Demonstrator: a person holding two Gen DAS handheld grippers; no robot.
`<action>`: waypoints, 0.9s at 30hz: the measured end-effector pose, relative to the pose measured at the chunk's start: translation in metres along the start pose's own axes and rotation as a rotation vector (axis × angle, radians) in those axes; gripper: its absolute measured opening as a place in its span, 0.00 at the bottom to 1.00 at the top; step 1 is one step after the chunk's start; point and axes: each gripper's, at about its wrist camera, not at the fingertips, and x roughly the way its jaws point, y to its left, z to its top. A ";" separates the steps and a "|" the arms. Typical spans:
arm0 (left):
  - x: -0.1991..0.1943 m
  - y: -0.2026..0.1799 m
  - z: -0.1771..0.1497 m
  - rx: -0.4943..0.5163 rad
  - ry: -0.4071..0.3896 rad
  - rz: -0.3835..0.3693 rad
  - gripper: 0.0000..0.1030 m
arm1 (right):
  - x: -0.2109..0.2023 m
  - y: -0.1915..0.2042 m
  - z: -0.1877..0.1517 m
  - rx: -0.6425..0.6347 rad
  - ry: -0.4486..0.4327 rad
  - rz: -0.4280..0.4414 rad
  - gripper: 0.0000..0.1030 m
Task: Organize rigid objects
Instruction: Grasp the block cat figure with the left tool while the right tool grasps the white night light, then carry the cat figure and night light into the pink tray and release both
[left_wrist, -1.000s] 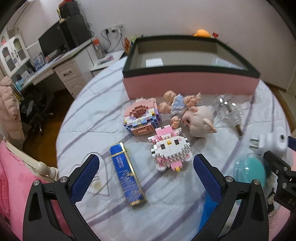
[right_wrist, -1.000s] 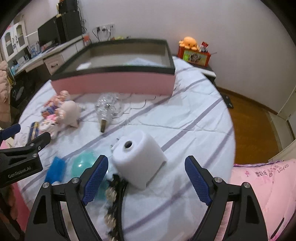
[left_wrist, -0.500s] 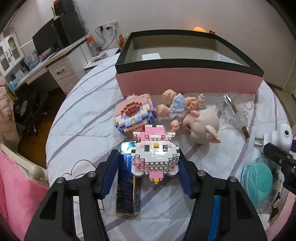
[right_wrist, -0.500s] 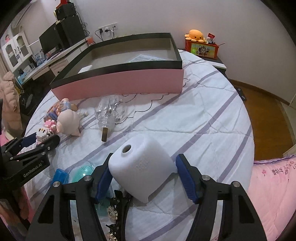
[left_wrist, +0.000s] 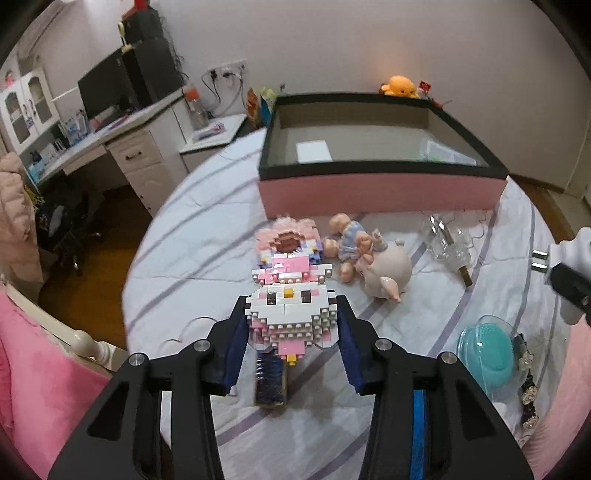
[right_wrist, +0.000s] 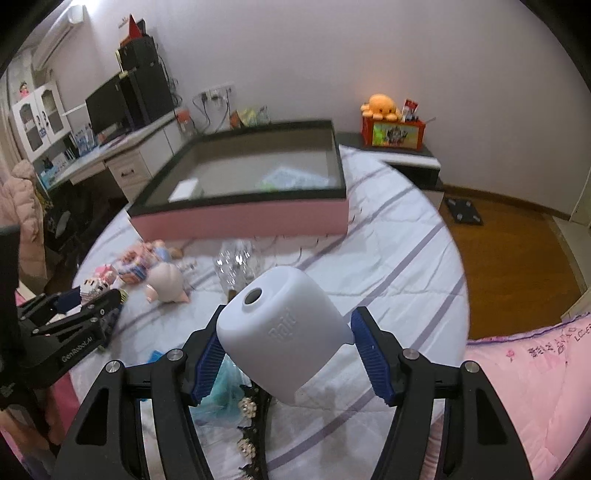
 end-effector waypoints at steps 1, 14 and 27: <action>-0.006 0.002 0.000 -0.006 -0.012 -0.004 0.44 | -0.006 0.001 0.001 0.000 -0.014 0.001 0.65; -0.110 0.008 0.013 -0.012 -0.288 0.029 0.44 | -0.096 0.027 0.005 -0.045 -0.251 0.049 0.65; -0.139 -0.009 0.001 0.031 -0.346 -0.015 0.44 | -0.116 0.049 -0.007 -0.092 -0.293 0.098 0.65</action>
